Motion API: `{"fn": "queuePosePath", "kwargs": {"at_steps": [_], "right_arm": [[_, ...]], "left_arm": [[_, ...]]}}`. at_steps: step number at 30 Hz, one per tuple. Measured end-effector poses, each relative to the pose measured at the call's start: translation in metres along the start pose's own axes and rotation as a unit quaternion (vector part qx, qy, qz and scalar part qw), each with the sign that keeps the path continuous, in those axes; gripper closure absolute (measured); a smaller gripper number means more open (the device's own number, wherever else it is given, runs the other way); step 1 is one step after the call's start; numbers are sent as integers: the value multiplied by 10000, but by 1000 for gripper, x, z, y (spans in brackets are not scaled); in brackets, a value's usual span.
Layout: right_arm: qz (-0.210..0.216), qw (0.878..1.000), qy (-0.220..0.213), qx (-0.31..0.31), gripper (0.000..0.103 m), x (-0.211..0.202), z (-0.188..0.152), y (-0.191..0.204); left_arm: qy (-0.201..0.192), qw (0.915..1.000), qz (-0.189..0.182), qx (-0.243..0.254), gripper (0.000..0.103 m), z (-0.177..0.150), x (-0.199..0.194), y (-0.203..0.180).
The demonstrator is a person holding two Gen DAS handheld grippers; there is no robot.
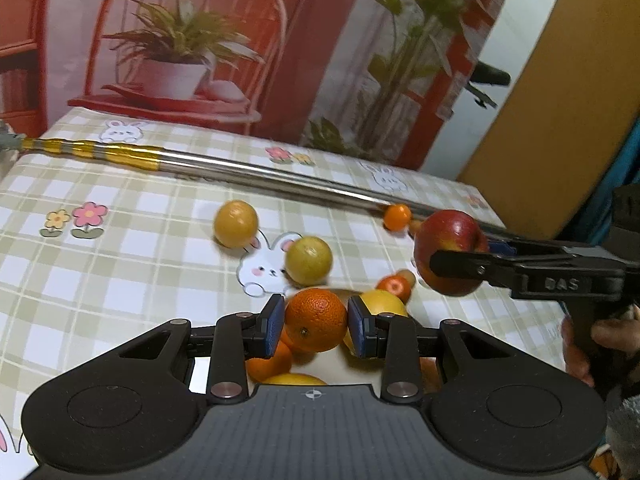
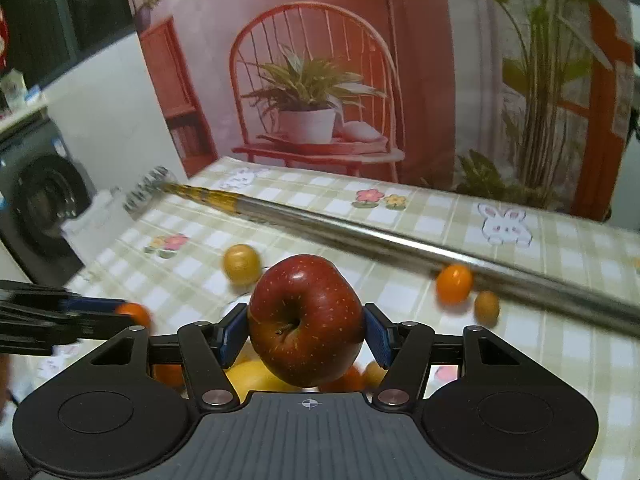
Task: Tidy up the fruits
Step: 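Carry the tangerine onto the plate and open the left tool while the right tool carries the red apple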
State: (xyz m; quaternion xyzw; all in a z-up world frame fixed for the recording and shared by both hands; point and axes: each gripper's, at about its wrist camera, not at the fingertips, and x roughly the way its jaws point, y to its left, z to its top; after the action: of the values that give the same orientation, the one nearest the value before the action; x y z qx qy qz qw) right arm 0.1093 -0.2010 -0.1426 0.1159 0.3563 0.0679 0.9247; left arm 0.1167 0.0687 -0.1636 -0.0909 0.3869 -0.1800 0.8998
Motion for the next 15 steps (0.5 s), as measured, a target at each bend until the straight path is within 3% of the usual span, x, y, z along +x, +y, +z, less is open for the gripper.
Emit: {"fn": "queuePosePath", "kwargs": {"at_steps": [15], "right_arm": [[82, 9955, -284, 902, 46, -40, -52, -6]], "left_arm": [[516, 9954, 119, 803, 67, -3, 28, -26]]}}
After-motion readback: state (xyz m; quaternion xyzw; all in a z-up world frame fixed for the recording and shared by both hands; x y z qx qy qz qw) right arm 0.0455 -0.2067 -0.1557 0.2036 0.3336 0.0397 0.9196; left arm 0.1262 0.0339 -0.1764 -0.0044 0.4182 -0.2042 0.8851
